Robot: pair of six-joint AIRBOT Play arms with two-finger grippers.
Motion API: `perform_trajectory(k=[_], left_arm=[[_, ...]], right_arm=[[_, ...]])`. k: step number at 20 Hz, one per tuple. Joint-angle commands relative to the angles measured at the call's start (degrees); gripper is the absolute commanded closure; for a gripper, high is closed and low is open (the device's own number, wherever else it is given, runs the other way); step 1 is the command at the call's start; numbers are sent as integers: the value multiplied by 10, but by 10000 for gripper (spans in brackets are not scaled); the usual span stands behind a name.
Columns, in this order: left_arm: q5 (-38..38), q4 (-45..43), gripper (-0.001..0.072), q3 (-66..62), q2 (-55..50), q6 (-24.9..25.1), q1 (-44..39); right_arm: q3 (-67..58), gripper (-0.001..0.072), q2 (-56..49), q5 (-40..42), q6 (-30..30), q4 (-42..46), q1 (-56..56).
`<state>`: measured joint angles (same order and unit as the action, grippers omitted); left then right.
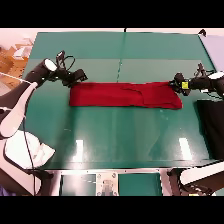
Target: Fold the shirts.
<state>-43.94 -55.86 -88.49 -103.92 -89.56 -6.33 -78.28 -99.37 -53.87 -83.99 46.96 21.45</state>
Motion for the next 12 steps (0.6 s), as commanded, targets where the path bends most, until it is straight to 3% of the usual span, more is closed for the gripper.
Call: perform_trajectory(k=[1, 3, 6, 10, 12], left_arm=[[6, 4, 17, -62, -18, 1, 15], [-67, 4, 18, -113, -18, 16, 36], [-158, 5, 19, -157, -18, 16, 50], [-203, 6, 19, -163, -19, 16, 50], [-219, 6, 19, -163, -19, 15, 50]], right_arm=[[-75, 189, -45, -51, 69, -3, 25], [-112, 170, -45, -123, 112, 21, 57], [-119, 170, -54, -159, 127, 45, 99], [-124, 169, -108, -225, 180, 25, 114], [-136, 75, -139, -271, 198, 7, 114]])
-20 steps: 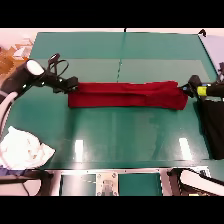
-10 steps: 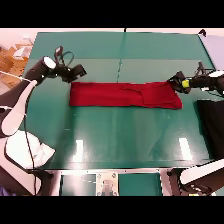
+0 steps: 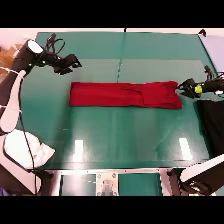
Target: Fold the shirts.
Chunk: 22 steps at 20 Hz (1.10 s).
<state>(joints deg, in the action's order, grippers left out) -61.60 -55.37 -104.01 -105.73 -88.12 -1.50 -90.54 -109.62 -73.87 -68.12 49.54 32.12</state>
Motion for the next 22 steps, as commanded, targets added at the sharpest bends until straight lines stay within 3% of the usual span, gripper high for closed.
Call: perform_trajectory(k=[1, 3, 4, 11, 16, 22], left_arm=[[-53, 1, 19, -7, 0, 1, 2], [-68, 1, 102, -7, 0, 1, 2], [-73, 1, 108, -7, 0, 1, 2], [-80, 1, 108, -7, 0, 1, 2], [-78, 1, 108, -7, 0, 1, 2], [-77, 1, 108, -7, 0, 1, 2]], right_arm=[[-20, 70, -49, -93, 40, -31, 7], [-28, 64, -64, -113, 59, -61, 8], [-29, 60, -66, -113, 61, -66, 7], [-52, 60, -75, -113, 73, -73, 5], [-115, 57, -75, -208, 73, -70, 34], [-117, 51, -77, -233, 89, -54, 41]])
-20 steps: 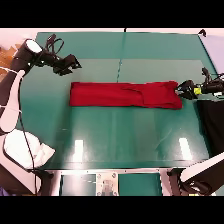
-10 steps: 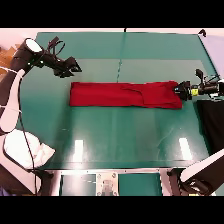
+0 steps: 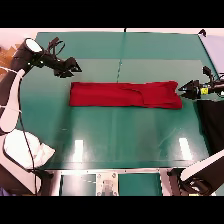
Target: Fold the shirts.
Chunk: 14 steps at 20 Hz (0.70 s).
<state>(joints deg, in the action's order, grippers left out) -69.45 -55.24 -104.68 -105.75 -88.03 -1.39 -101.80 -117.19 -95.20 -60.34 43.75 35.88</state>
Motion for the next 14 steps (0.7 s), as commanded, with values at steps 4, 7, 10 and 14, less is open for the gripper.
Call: perform_trajectory(k=[4, 7, 10, 14], left_arm=[[9, 0, 108, -1, 0, 0, 1], [10, 0, 108, -1, 0, 0, 1], [11, 0, 108, -1, 0, 0, 1], [16, -1, 109, -1, 0, 1, 1]], right_arm=[[-5, 51, -8, 7, 11, 21, -1], [-5, 51, -8, 56, 10, 20, 0], [-4, 1, -8, 45, 10, 21, -1], [-4, 1, -9, 41, 53, 22, -4]])
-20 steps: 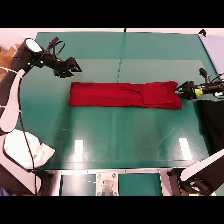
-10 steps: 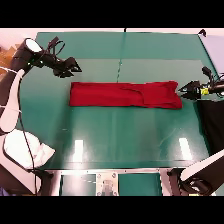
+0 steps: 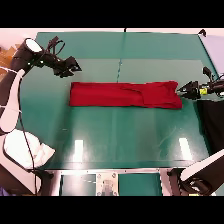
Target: Fold the shirts.
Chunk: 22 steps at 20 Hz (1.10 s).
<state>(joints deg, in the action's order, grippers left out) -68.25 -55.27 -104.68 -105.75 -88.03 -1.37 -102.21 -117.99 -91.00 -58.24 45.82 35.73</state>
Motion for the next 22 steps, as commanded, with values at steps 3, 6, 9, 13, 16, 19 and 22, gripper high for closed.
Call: perform_trajectory(k=[3, 6, 9, 13, 16, 19, 22], left_arm=[[8, 0, 109, -1, 0, 1, 0], [14, 0, 109, -1, 0, 1, 0], [13, 0, 108, 0, 0, 7, 0], [13, 0, 109, 0, 0, 12, 0], [15, 0, 109, 0, -1, 15, -5], [23, 0, 552, 0, -3, 34, -30], [68, 0, 685, 0, -12, 59, -94]], right_arm=[[0, 1, -3, -3, 51, 3, -15], [0, 1, -12, -3, 64, 3, -39], [0, 1, -26, 2, 64, 26, -60], [0, 9, -36, 45, 28, 52, -78], [0, 690, -36, 44, 0, 53, -87], [-1, 695, -33, 38, -1, 46, -92], [-11, 696, -11, 13, -18, 11, -91]])
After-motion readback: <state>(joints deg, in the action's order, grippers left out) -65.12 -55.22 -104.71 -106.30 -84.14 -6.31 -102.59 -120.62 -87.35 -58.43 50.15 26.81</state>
